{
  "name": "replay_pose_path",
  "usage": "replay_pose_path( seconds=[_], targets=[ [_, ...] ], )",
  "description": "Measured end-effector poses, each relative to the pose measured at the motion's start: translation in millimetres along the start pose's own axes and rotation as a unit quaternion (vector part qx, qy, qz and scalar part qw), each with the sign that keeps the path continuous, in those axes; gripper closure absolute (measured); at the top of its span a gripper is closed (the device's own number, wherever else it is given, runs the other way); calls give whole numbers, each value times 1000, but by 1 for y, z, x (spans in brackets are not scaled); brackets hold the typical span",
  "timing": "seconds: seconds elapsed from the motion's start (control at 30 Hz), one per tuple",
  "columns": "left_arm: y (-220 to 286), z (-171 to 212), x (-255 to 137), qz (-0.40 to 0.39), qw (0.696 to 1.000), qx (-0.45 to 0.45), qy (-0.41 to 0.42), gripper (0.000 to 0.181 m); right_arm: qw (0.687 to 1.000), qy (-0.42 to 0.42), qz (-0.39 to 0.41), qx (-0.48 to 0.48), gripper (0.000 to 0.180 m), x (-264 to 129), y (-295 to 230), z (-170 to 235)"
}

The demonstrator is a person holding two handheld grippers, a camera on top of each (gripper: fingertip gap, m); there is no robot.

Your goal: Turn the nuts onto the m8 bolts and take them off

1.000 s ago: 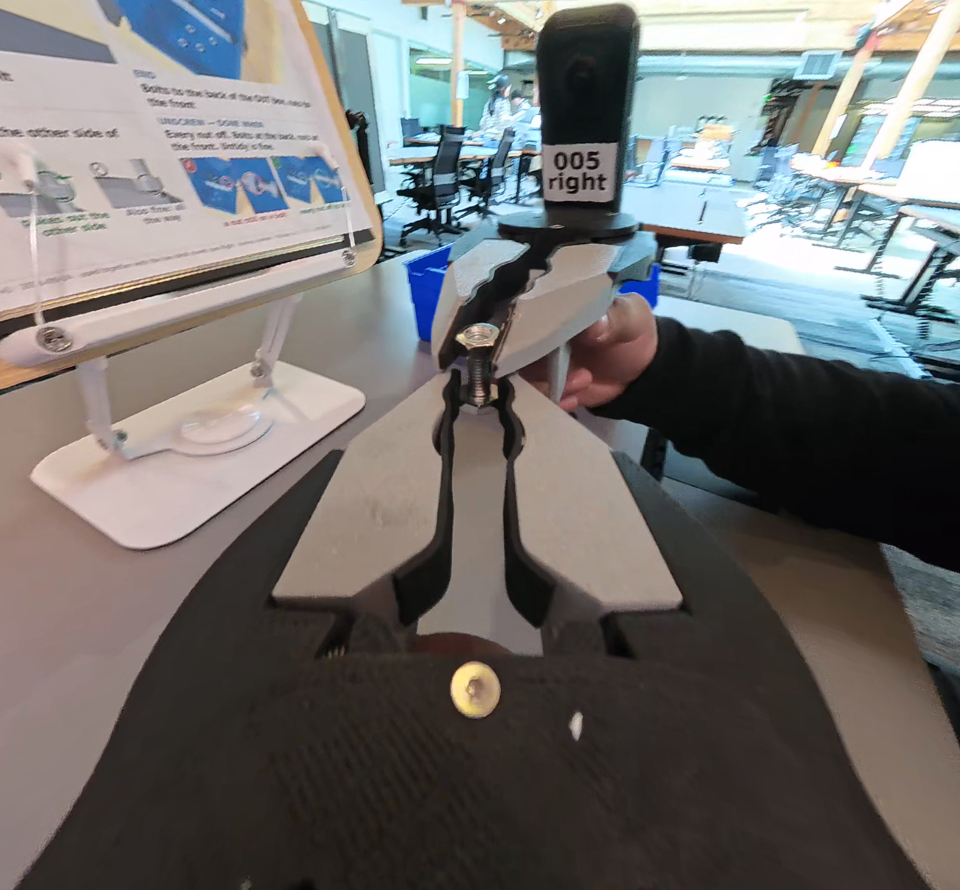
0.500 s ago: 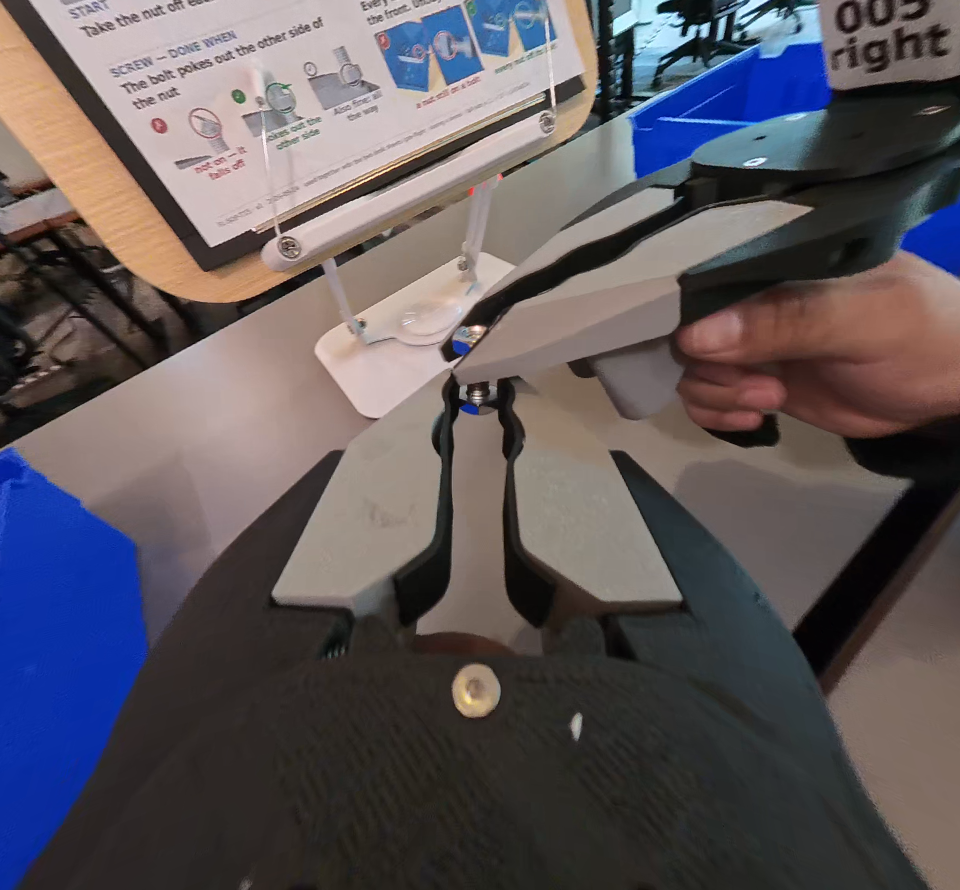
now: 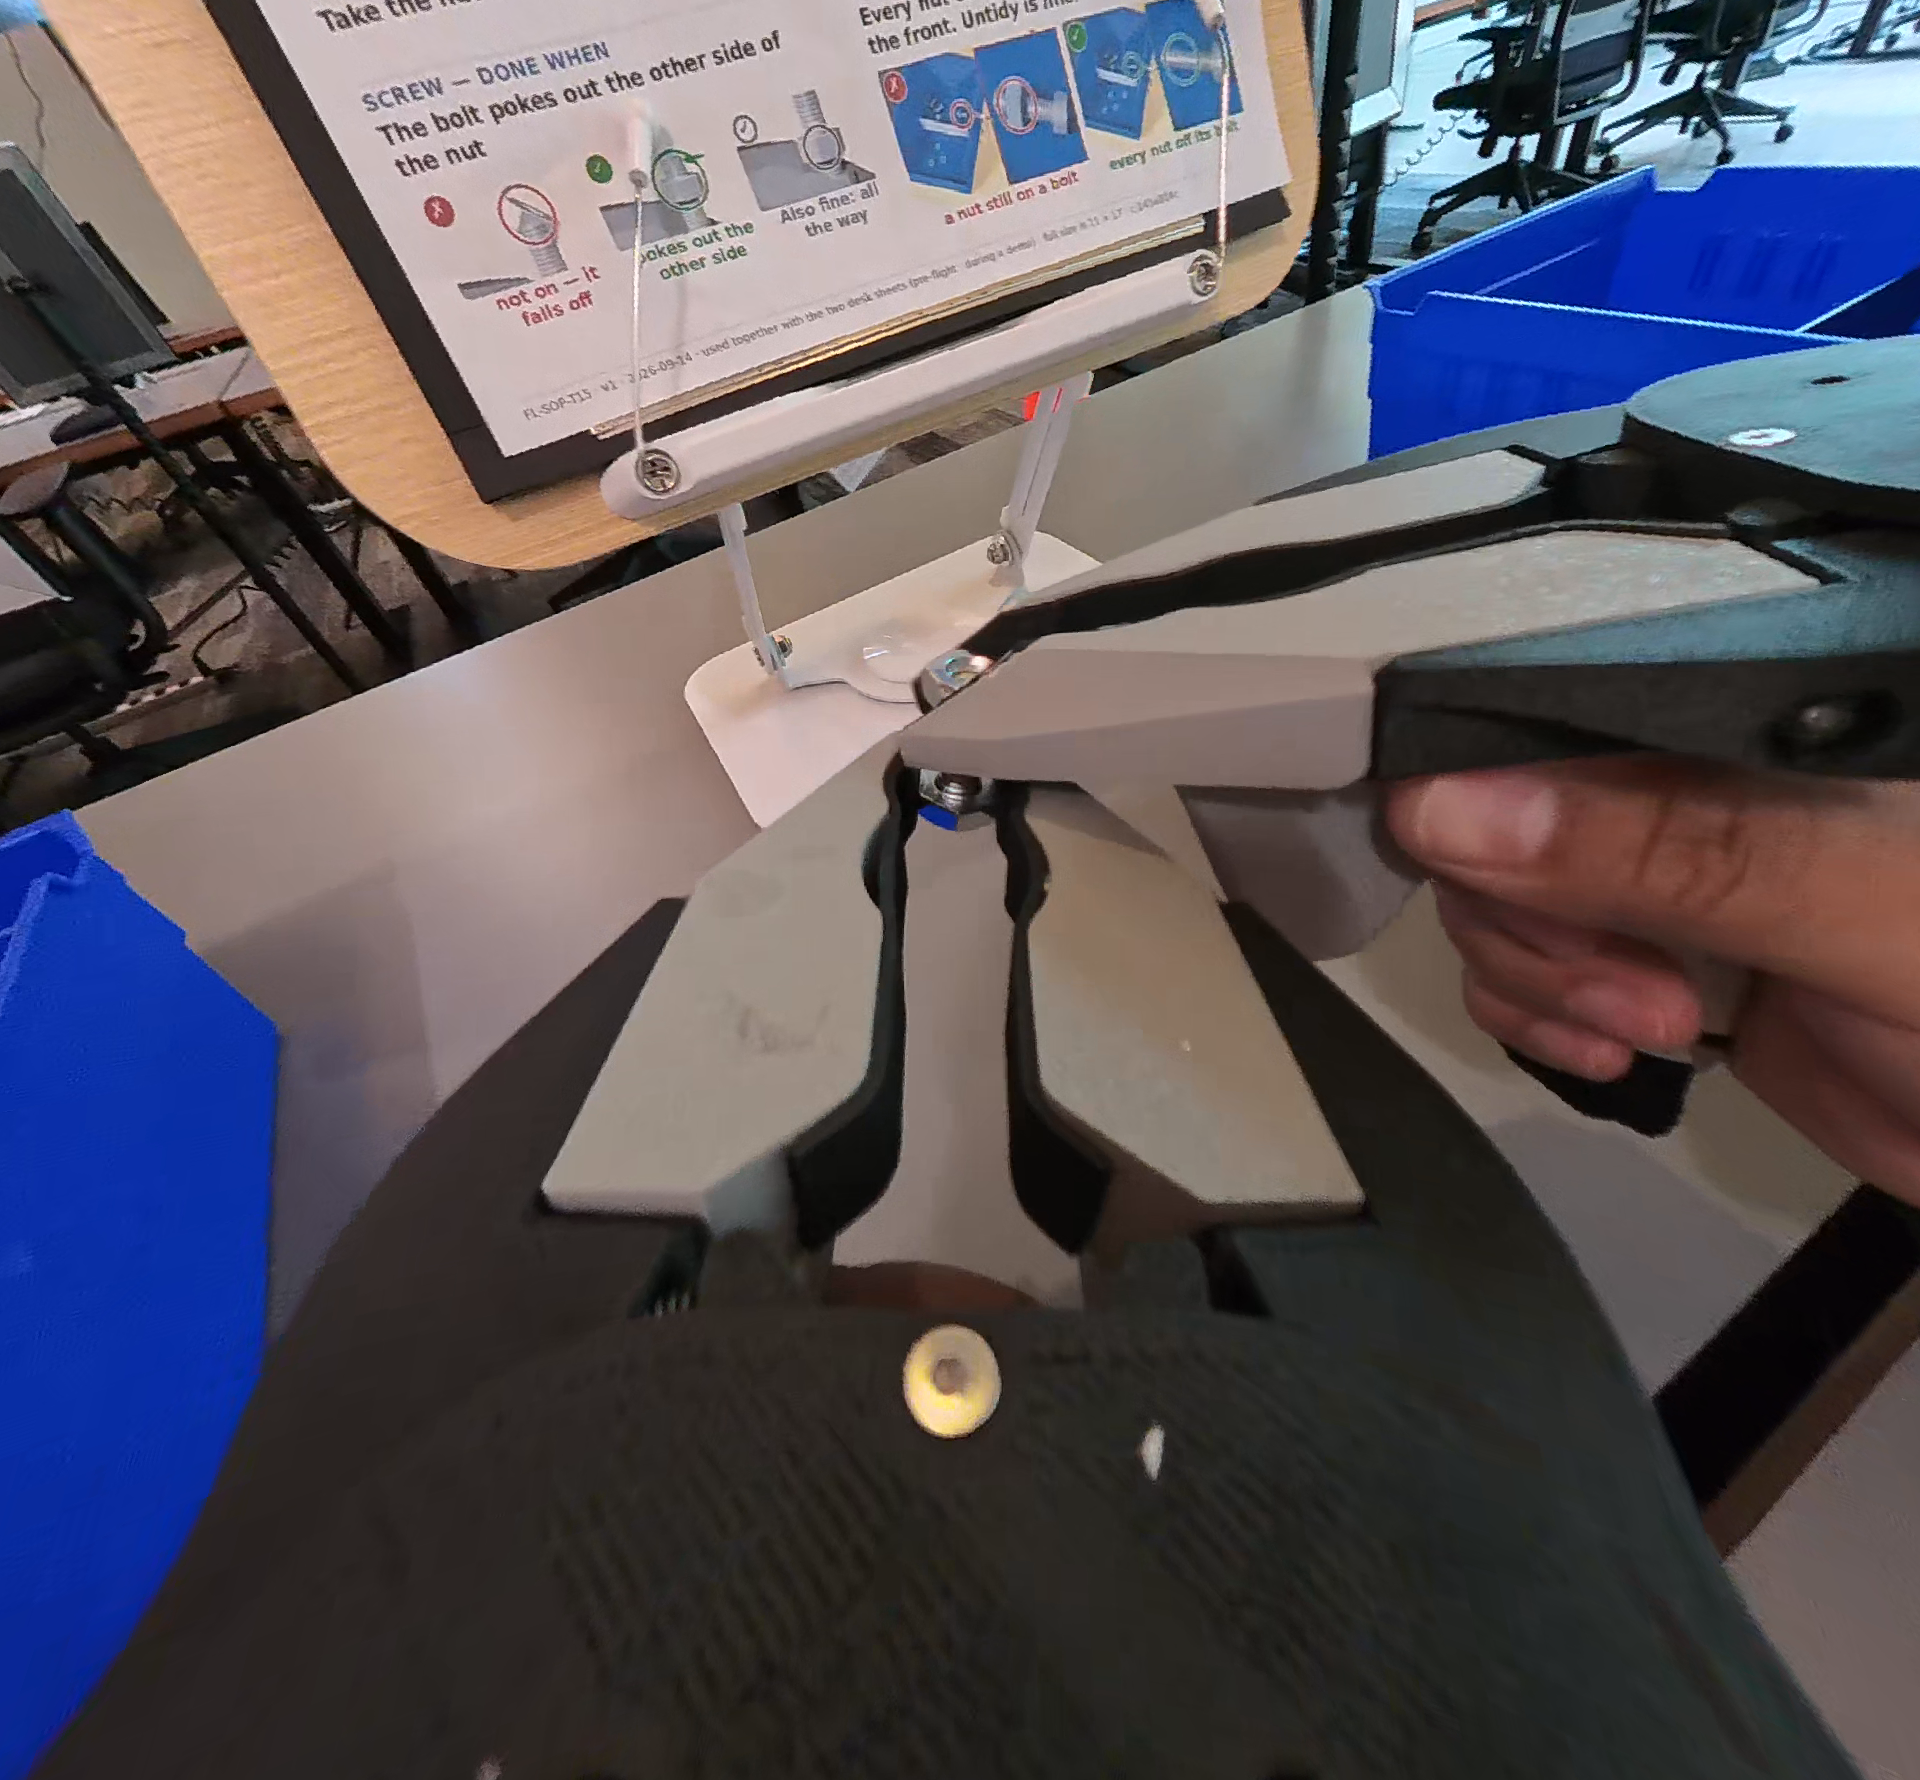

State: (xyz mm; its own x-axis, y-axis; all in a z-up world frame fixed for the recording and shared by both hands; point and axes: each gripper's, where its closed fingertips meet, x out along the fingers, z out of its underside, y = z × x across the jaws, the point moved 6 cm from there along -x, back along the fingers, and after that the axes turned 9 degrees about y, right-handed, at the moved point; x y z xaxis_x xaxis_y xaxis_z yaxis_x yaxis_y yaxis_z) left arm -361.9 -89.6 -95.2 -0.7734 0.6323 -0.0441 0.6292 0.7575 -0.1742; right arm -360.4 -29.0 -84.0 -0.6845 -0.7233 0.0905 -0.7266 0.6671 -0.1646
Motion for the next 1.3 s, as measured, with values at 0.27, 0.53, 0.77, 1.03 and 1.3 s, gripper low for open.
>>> replay_pose_path(
  seconds=[0.27,0.53,0.77,1.03,1.3],
  targets=[
    [0,2,-2,94,993,-75,-14,168,999,-8,-48,-8,149,-2,1,-10],
    [8,1,-12,285,933,-219,-24,168,967,-59,-249,17,152,-26,-1,-38],
    [20,-7,-27,404,872,-275,-13,168,927,-74,-363,63,154,-45,-3,-34],
    [32,-14,-35,458,843,-283,-5,168,898,-75,-421,103,154,-51,-6,-25],
    [36,-16,-38,474,835,-281,-3,168,887,-85,-439,114,158,-49,-12,-18]
  ],
)
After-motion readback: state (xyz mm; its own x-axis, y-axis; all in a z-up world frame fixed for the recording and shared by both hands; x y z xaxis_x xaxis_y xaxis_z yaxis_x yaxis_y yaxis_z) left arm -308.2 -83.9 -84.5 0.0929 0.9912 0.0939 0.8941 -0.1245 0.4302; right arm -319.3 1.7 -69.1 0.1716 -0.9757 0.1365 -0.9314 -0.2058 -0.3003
